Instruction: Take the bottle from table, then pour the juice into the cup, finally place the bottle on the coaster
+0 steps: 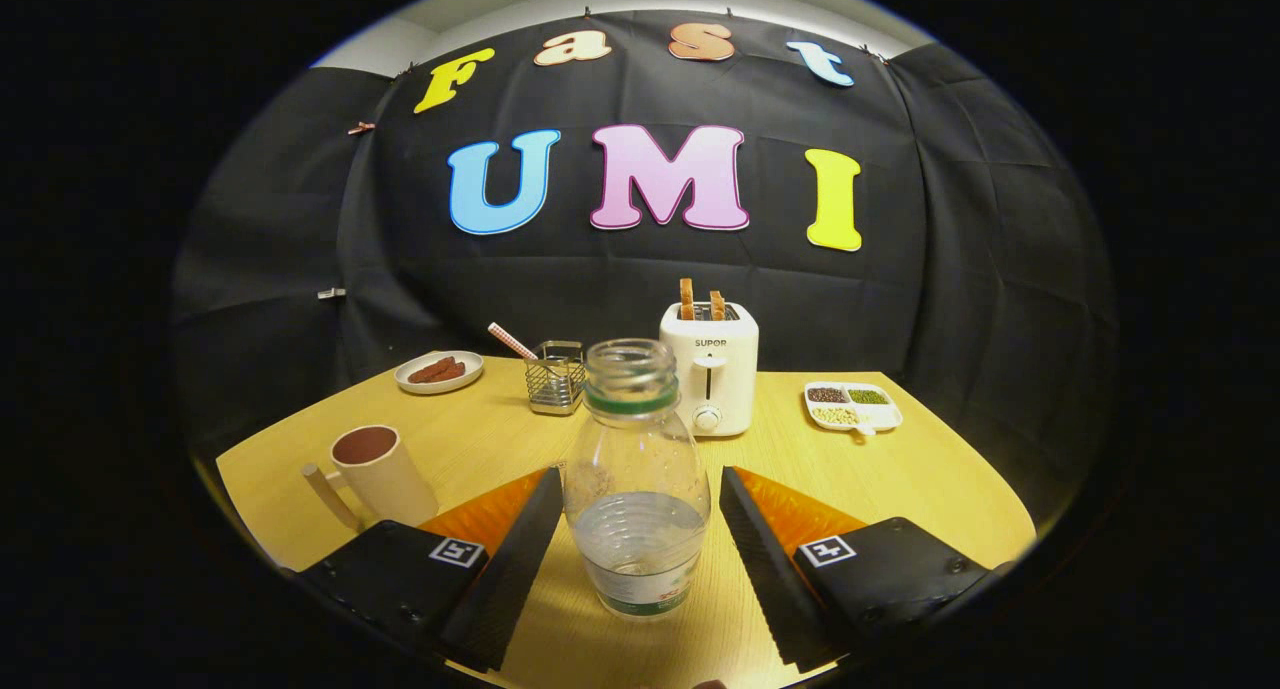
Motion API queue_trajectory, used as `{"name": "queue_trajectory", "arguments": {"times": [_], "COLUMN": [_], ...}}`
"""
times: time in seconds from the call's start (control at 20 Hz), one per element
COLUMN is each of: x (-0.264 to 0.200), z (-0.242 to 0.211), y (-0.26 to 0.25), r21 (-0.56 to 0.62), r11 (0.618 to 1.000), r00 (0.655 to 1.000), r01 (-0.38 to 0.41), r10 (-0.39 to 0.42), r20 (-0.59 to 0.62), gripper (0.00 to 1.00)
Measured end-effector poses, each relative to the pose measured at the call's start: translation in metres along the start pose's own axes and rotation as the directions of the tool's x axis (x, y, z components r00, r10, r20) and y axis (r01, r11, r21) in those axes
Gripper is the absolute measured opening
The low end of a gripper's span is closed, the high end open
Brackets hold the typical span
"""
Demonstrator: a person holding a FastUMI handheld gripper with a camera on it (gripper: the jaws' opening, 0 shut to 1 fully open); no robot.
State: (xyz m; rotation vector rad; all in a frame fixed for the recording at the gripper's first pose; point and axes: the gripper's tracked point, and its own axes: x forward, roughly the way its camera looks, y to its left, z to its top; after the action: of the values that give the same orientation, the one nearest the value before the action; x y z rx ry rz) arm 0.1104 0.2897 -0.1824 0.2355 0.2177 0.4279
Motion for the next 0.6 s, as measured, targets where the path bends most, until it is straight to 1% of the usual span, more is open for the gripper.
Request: {"name": "queue_trajectory", "arguments": {"times": [0.15, 0.3, 0.35, 0.4, 0.45, 0.5, 0.6], "x": [0.008, 0.009, 0.011, 0.012, 0.013, 0.013, 0.013], "z": [-0.011, -0.007, -0.005, -0.005, -0.005, -0.005, -0.005], "y": [0.000, -0.002, -0.002, -0.001, 0.000, 0.000, -0.001], "r21": [-0.008, -0.007, -0.011, -0.019, -0.025, -0.030, -0.031], "r11": [1.000, 1.000, 1.000, 1.000, 1.000, 0.999, 0.999], "r00": [1.000, 1.000, 0.999, 0.999, 0.999, 0.999, 0.999], "r01": [-0.006, -0.008, -0.009, -0.011, -0.016, -0.016, -0.018], "r10": [0.005, 0.008, 0.010, 0.012, 0.017, 0.018, 0.019], "r20": [-0.006, 0.019, 0.031, 0.035, 0.038, 0.043, 0.039], "gripper": [0.98, 0.97, 0.95, 0.88, 0.84, 0.82, 0.82]}}
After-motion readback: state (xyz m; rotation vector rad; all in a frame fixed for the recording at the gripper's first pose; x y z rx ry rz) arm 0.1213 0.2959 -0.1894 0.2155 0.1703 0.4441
